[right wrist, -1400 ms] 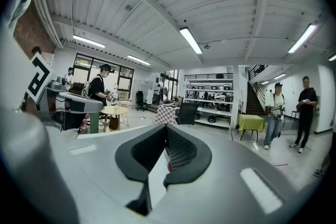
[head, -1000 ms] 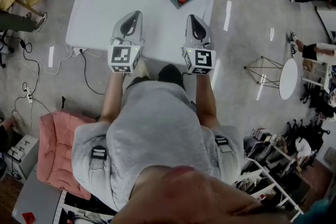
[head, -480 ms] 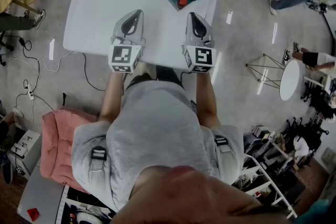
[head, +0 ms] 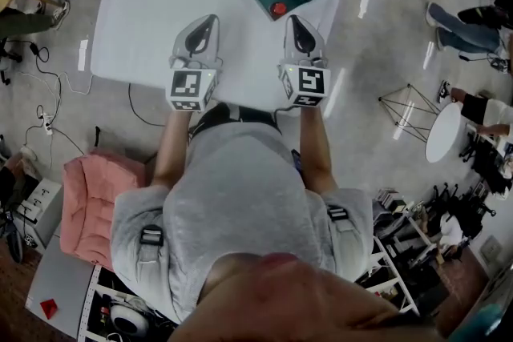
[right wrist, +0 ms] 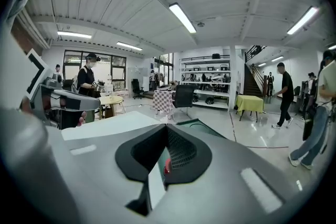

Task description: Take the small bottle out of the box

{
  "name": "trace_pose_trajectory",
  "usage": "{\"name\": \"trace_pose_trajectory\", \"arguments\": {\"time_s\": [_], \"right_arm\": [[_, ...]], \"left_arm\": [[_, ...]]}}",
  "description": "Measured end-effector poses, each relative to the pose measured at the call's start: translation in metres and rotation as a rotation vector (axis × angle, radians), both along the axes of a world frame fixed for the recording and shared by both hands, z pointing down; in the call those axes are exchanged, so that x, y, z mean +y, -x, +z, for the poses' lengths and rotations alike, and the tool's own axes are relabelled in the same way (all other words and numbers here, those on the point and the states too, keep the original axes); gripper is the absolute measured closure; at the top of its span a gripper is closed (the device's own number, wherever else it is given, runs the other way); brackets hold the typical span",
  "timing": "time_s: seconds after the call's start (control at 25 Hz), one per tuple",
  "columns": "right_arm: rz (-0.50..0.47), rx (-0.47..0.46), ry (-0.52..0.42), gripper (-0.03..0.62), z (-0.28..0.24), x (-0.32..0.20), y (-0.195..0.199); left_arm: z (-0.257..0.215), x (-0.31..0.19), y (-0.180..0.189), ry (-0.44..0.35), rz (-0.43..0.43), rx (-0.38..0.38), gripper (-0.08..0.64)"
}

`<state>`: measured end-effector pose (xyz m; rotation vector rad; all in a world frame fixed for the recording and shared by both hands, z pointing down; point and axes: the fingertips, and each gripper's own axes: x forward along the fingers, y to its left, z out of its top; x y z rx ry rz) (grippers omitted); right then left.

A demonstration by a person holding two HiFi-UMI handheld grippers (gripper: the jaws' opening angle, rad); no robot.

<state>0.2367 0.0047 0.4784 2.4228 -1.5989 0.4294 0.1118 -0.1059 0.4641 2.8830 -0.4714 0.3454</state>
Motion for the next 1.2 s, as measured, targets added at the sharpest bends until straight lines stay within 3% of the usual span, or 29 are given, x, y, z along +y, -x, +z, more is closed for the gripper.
{"name": "trace_pose_trajectory", "arguments": {"time_s": [0.68, 1.0, 1.2], "right_arm": [[-0.036, -0.102, 0.086, 0.587, 0.067, -0.014, -0.027], [-0.098, -0.13, 0.13, 0.432, 0.084, -0.023, -0.022], [-0.11, -0.146, 0.164, 0.399, 0.105, -0.027, -0.025]], "left_arm": [[0.05, -0.009, -0.021, 0.046, -0.04, -0.094, 0.548], [0.052, -0.011, -0.024, 0.052, -0.046, -0.107, 0.548], [0.064, -0.012, -0.026, 0.062, -0.052, -0.123, 0.548]]}}
